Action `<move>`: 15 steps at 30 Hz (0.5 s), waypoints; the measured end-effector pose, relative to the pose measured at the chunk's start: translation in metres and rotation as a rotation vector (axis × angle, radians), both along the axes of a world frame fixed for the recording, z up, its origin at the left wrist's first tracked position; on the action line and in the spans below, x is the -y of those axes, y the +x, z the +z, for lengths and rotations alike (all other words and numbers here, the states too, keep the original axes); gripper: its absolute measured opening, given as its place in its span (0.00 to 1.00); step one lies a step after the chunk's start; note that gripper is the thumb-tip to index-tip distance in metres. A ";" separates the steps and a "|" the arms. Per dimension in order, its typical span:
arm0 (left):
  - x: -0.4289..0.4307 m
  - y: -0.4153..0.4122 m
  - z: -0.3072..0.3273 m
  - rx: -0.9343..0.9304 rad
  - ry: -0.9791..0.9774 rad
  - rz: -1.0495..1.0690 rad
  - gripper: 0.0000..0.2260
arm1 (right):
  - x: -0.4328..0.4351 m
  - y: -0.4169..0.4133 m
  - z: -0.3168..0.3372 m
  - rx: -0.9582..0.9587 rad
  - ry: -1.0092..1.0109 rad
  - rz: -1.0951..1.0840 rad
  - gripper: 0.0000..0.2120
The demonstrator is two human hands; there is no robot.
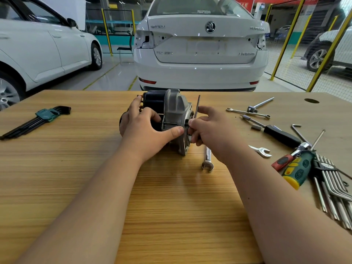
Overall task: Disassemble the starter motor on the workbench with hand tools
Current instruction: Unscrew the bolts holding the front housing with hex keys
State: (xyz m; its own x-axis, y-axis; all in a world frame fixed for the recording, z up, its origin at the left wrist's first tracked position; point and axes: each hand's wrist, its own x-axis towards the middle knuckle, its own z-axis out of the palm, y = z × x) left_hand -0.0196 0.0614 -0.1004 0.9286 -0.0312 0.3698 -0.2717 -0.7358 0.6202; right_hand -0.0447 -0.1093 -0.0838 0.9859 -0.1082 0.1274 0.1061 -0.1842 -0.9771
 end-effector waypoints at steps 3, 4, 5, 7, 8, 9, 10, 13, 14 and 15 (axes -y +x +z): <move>0.000 -0.001 0.001 -0.001 0.002 -0.002 0.23 | 0.002 -0.002 0.000 0.042 -0.030 0.024 0.19; 0.000 -0.001 0.001 -0.001 0.004 -0.003 0.23 | 0.003 -0.003 0.001 0.045 -0.038 0.035 0.16; 0.000 -0.002 0.001 -0.001 0.005 -0.002 0.23 | 0.003 -0.003 0.001 0.045 -0.040 0.048 0.12; 0.000 -0.002 0.001 -0.001 0.005 -0.001 0.23 | 0.004 -0.004 0.001 0.049 -0.033 0.069 0.07; 0.001 -0.002 0.001 -0.002 0.004 -0.001 0.23 | 0.004 -0.004 0.001 0.057 -0.046 0.072 0.05; 0.001 -0.002 0.001 -0.002 0.003 0.000 0.23 | 0.005 -0.004 0.001 0.068 -0.074 0.073 0.05; 0.001 -0.002 0.001 -0.002 0.003 -0.001 0.23 | 0.005 -0.004 0.002 0.082 -0.106 0.076 0.06; 0.001 -0.002 0.001 -0.002 0.002 -0.002 0.24 | 0.007 -0.004 0.003 0.128 -0.175 0.099 0.07; 0.000 -0.001 0.001 -0.002 0.001 -0.002 0.24 | 0.008 -0.004 0.003 0.142 -0.190 0.104 0.07; 0.000 -0.001 0.001 -0.003 0.000 -0.002 0.24 | 0.008 -0.004 0.003 0.150 -0.203 0.103 0.08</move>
State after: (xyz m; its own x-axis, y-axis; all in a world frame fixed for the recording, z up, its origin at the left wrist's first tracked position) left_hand -0.0211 0.0611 -0.0991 0.9295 -0.0336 0.3673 -0.2719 -0.7354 0.6207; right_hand -0.0491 -0.1172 -0.0805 0.9590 0.0342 0.2814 0.2749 -0.3551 -0.8935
